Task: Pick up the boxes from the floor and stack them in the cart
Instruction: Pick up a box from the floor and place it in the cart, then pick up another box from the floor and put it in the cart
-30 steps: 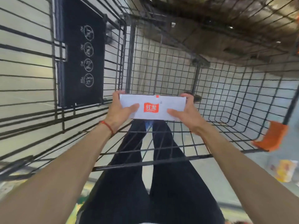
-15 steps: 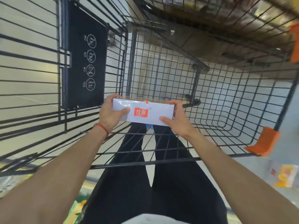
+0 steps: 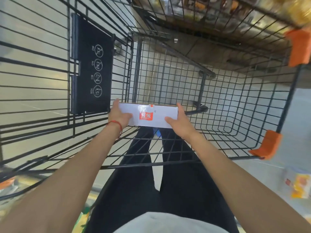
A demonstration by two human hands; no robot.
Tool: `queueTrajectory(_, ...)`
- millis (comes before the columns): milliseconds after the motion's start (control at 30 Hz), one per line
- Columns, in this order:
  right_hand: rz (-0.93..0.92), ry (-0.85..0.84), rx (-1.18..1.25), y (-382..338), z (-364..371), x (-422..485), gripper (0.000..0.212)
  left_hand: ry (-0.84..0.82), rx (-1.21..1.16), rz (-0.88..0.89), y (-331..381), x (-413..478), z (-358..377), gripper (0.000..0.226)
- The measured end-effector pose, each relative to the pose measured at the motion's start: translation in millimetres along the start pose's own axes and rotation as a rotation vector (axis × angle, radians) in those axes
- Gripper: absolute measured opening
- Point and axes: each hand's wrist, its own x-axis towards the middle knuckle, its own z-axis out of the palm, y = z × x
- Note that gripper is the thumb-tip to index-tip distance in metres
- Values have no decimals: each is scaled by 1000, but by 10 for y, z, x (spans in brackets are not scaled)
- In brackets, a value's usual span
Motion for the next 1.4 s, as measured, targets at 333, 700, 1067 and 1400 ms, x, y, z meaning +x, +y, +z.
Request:
queueTrajectory(333, -29, 322, 171, -331, -59, -767, 38, -156, 93, 320, 432, -552, -187, 44)
queueTrajectory(700, -163, 676, 855, -130, 256, -2285, 25, -466, 254, 632, 653, -1484, -224, 27)
queueTrajectory(1067, -158, 1005, 1489, 1161, 122, -3294, 21, -813, 557, 912, 561, -2961, 1031, 21)
queueTrajectory(1400, -179, 1165, 1758, 3027, -300, -4412, 16, -1063, 922, 987, -302, -4637, 2876, 28)
